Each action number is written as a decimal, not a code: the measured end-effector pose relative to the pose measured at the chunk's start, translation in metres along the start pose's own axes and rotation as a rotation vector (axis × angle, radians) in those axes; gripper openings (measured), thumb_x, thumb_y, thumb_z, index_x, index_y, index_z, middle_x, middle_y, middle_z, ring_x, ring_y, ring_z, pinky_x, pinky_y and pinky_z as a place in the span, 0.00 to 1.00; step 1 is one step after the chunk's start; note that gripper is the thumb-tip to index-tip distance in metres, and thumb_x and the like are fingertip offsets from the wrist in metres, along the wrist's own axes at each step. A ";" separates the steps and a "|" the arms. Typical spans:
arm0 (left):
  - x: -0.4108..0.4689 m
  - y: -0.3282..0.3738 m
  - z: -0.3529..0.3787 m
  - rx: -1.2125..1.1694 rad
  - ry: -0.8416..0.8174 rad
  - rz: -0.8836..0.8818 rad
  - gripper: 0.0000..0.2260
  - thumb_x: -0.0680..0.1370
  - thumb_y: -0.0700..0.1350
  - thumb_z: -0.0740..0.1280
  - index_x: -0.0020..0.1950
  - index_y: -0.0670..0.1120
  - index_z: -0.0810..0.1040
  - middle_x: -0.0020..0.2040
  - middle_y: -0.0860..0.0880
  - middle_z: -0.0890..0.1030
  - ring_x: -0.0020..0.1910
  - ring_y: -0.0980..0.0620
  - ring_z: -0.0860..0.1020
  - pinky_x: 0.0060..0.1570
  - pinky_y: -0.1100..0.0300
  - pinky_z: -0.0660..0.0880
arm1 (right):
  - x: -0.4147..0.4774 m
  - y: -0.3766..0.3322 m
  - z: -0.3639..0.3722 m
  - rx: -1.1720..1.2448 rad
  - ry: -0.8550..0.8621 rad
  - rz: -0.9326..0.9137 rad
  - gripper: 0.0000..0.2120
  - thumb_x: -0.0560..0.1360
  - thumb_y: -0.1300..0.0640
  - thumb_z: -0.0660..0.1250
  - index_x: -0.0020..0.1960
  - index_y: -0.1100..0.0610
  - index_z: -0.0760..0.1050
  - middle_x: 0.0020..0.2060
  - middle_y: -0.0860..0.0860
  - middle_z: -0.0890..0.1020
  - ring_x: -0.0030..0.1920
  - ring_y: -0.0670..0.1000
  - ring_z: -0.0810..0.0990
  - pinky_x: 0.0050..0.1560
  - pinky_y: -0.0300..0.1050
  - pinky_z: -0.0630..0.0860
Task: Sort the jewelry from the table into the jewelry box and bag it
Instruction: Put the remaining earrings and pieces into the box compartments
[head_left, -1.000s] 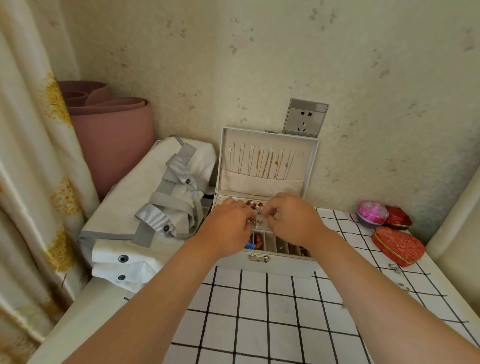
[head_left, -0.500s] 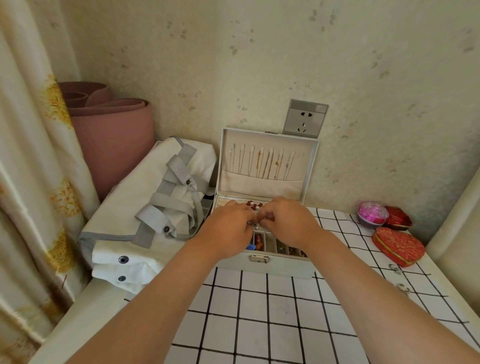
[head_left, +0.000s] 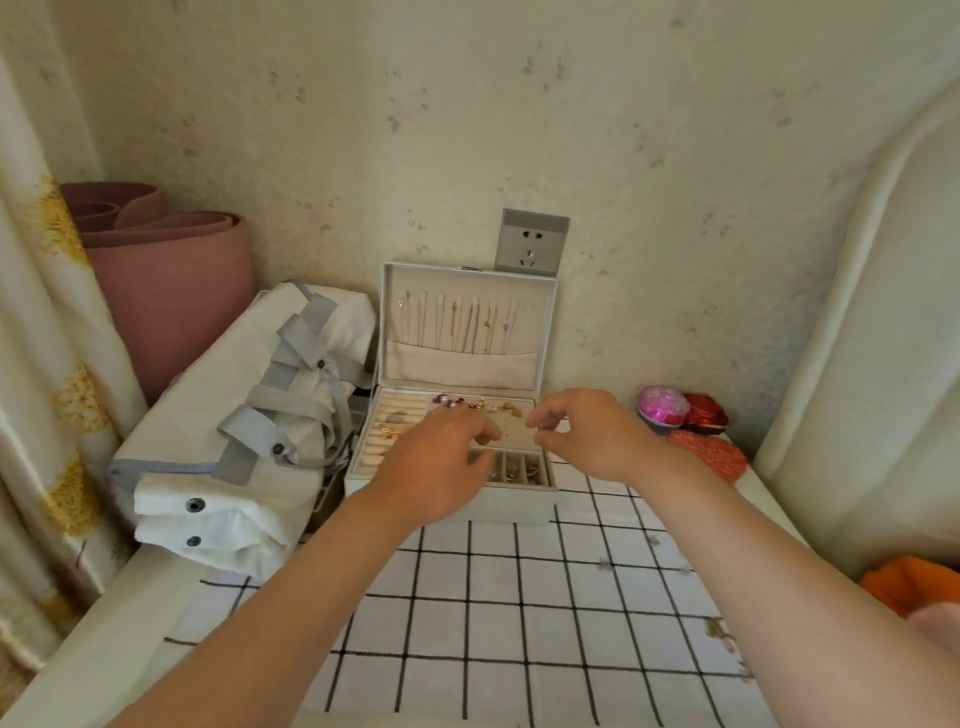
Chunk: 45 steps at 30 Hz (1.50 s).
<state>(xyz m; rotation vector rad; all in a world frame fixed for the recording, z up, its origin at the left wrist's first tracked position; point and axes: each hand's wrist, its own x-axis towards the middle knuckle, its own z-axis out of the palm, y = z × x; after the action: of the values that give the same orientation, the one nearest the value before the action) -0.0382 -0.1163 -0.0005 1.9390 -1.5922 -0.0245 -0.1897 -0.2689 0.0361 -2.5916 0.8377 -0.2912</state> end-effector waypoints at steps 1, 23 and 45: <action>-0.001 0.010 0.005 -0.020 -0.011 0.007 0.09 0.79 0.47 0.65 0.58 0.53 0.79 0.52 0.58 0.76 0.52 0.56 0.73 0.53 0.56 0.74 | -0.012 0.007 -0.005 0.004 -0.006 0.020 0.09 0.76 0.52 0.71 0.56 0.46 0.82 0.50 0.43 0.82 0.51 0.45 0.80 0.57 0.45 0.77; -0.007 0.109 0.123 0.085 -0.336 -0.043 0.09 0.80 0.43 0.66 0.55 0.51 0.83 0.53 0.54 0.81 0.51 0.54 0.79 0.54 0.62 0.76 | -0.121 0.146 -0.018 0.099 -0.188 0.255 0.12 0.74 0.63 0.72 0.51 0.47 0.84 0.41 0.42 0.82 0.46 0.45 0.81 0.45 0.37 0.74; 0.034 0.130 0.154 0.029 -0.280 -0.049 0.14 0.80 0.46 0.63 0.63 0.60 0.78 0.53 0.56 0.78 0.53 0.55 0.76 0.47 0.61 0.72 | -0.092 0.165 -0.021 0.084 -0.075 0.128 0.09 0.76 0.60 0.70 0.50 0.48 0.85 0.45 0.40 0.83 0.49 0.43 0.81 0.55 0.45 0.79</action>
<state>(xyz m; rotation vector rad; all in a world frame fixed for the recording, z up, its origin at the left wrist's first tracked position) -0.2037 -0.2255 -0.0519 2.0678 -1.7284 -0.3076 -0.3545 -0.3426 -0.0233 -2.4434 0.9389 -0.1870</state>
